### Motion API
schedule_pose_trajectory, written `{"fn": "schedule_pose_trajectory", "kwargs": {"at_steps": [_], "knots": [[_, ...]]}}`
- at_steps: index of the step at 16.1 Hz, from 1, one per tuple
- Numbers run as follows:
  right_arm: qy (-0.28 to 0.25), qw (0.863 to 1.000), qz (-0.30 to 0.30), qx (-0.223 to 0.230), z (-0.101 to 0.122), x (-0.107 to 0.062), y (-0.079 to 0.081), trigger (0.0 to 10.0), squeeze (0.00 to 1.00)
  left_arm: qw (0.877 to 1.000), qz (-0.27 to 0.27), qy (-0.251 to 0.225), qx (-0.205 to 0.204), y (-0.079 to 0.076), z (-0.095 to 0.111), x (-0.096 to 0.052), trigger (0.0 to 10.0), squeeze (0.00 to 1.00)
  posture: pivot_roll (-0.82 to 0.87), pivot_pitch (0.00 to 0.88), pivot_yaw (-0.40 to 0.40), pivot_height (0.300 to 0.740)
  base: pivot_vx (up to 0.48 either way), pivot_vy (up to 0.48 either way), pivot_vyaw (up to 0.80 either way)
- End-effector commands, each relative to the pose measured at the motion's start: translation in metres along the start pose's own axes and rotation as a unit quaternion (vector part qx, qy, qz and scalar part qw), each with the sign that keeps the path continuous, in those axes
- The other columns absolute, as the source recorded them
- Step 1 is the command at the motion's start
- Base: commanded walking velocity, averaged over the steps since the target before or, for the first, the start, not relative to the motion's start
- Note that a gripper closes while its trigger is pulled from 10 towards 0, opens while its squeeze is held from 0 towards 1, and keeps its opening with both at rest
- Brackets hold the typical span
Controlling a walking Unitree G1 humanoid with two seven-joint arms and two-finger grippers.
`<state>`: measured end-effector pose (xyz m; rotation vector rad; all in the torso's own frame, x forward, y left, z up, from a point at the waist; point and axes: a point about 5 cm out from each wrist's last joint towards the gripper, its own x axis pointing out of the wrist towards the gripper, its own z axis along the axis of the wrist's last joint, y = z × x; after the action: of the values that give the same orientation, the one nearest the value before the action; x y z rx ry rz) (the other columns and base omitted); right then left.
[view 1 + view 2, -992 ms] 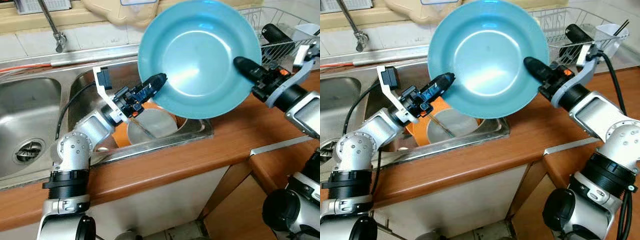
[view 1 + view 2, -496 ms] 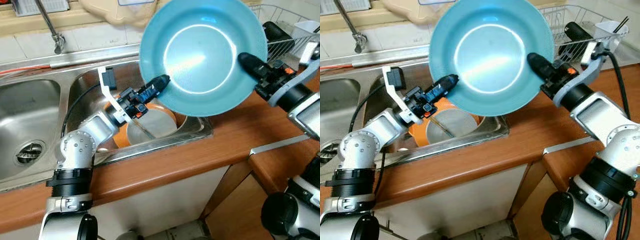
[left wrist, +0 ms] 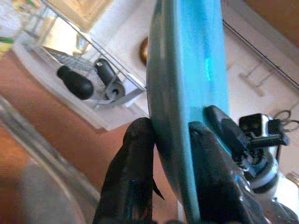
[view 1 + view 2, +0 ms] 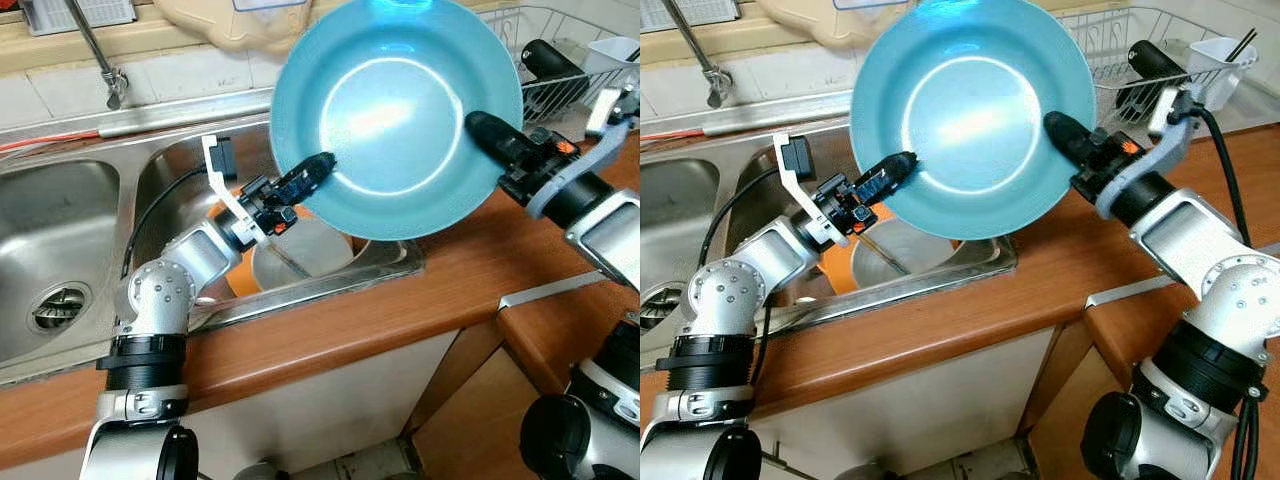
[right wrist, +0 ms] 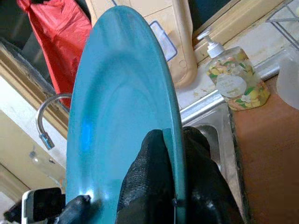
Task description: Kitchen organization
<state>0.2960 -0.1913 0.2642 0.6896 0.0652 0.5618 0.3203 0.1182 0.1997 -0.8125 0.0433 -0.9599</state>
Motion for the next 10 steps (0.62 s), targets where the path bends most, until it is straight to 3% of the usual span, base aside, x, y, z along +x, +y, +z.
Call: {"fn": "schedule_pose_trajectory", "kwargs": {"at_steps": [1, 2, 3, 5, 6, 7, 9, 10], "knots": [[0.009, 1.0, 0.012, -0.007, -0.004, 0.002, 0.005, 0.0, 0.0, 1.0, -0.005, -0.012, 0.016, -0.004, 0.008, 0.001, 0.0, 0.0, -0.16, 0.0, 0.075, 0.74, 0.0, 0.0, 0.0], [0.019, 1.0, 0.0, -0.024, -0.006, 0.004, 0.005, 9.3, 0.0, 1.0, 0.003, -0.016, 0.017, -0.004, 0.008, -0.002, 0.0, 0.0, -0.14, 0.0, 0.062, 0.74, 0.0, 0.0, 0.0], [0.027, 0.999, -0.012, -0.039, -0.009, 0.008, 0.003, 10.0, 0.0, 0.999, 0.017, -0.019, 0.023, -0.002, 0.01, -0.007, 0.0, 0.0, -0.13, 0.0, 0.056, 0.74, 0.0, 0.0, 0.0], [0.034, 0.998, -0.014, -0.054, -0.014, 0.015, 0.004, 10.0, 0.0, 0.999, 0.032, -0.026, 0.029, -0.001, 0.015, -0.014, 0.0, 0.0, -0.12, 0.0, 0.067, 0.74, 0.0, 0.0, 0.0], [0.037, 0.997, -0.012, -0.063, -0.018, 0.019, 0.006, 10.0, 0.4, 0.998, 0.039, -0.031, 0.03, 0.0, 0.019, -0.019, 0.0, 0.0, -0.11, 0.0, 0.07, 0.74, 0.0, 0.0, 0.0], [0.039, 0.997, -0.01, -0.065, -0.02, 0.02, 0.007, 10.0, 1.0, 0.998, 0.042, -0.033, 0.032, 0.0, 0.021, -0.021, 0.0, 0.0, -0.11, 0.0, 0.069, 0.74, 0.0, 0.0, 0.0], [0.047, 0.996, -0.006, -0.077, -0.024, 0.022, 0.009, 10.0, 1.0, 0.996, 0.055, -0.05, 0.044, -0.001, 0.03, -0.028, 0.0, 0.0, -0.1, 0.0, 0.057, 0.74, 0.0, 0.0, 0.0], [0.05, 0.995, -0.011, -0.087, -0.025, 0.022, 0.007, 10.0, 0.25, 0.994, 0.068, -0.067, 0.051, 0.0, 0.039, -0.035, 0.0, 0.0, -0.09, 0.0, 0.05, 0.74, 0.0, 0.0, 0.0]]}}
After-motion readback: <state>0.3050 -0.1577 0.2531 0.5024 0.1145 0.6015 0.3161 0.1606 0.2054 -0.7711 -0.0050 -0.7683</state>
